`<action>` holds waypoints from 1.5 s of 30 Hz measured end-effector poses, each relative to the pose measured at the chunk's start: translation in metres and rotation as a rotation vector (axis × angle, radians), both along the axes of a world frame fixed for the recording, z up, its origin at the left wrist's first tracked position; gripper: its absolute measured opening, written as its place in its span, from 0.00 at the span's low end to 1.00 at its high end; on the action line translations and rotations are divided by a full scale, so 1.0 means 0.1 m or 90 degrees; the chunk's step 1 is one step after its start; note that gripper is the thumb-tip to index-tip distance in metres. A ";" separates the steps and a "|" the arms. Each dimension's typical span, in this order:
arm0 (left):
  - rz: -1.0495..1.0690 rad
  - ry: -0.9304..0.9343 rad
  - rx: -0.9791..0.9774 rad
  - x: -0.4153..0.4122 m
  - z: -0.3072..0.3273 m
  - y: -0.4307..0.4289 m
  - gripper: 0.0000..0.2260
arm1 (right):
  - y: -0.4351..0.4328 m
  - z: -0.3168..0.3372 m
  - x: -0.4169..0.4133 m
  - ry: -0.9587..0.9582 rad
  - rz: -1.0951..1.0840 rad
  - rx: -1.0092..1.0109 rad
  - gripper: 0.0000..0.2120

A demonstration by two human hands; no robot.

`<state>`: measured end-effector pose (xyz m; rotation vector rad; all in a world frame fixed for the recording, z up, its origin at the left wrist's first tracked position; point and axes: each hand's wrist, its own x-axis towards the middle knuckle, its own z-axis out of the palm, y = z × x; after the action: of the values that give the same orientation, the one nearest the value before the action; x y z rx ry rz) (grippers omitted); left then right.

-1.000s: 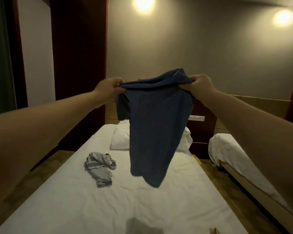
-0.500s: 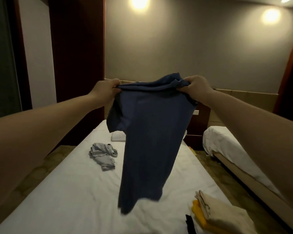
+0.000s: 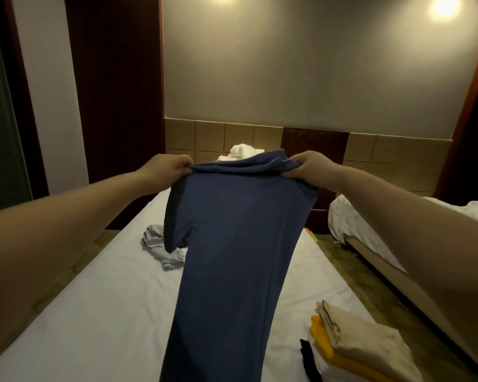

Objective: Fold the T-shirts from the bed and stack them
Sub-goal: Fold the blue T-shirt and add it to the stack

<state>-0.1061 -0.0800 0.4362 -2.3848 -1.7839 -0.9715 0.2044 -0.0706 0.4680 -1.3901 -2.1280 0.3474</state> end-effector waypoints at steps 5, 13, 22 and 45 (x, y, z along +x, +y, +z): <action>0.032 -0.058 0.031 0.04 -0.15 0.49 0.08 | 0.54 -0.12 -0.09 -0.015 -0.067 0.120 0.11; 0.011 -0.024 0.315 0.04 0.35 0.65 0.10 | 0.69 0.39 -0.13 0.006 -0.124 0.384 0.13; 0.007 -0.002 0.279 -0.01 -1.06 -0.50 0.03 | -0.49 -1.08 -0.07 0.005 -0.010 0.318 0.24; 0.101 -0.234 -0.417 0.23 -4.32 -2.77 0.05 | -2.59 -4.22 0.06 -0.122 0.029 -0.267 0.09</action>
<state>-0.0831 -0.3566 0.0040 -2.4270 -2.7429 -0.9658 0.2107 -0.3296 0.0462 -1.6624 -2.3361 0.7390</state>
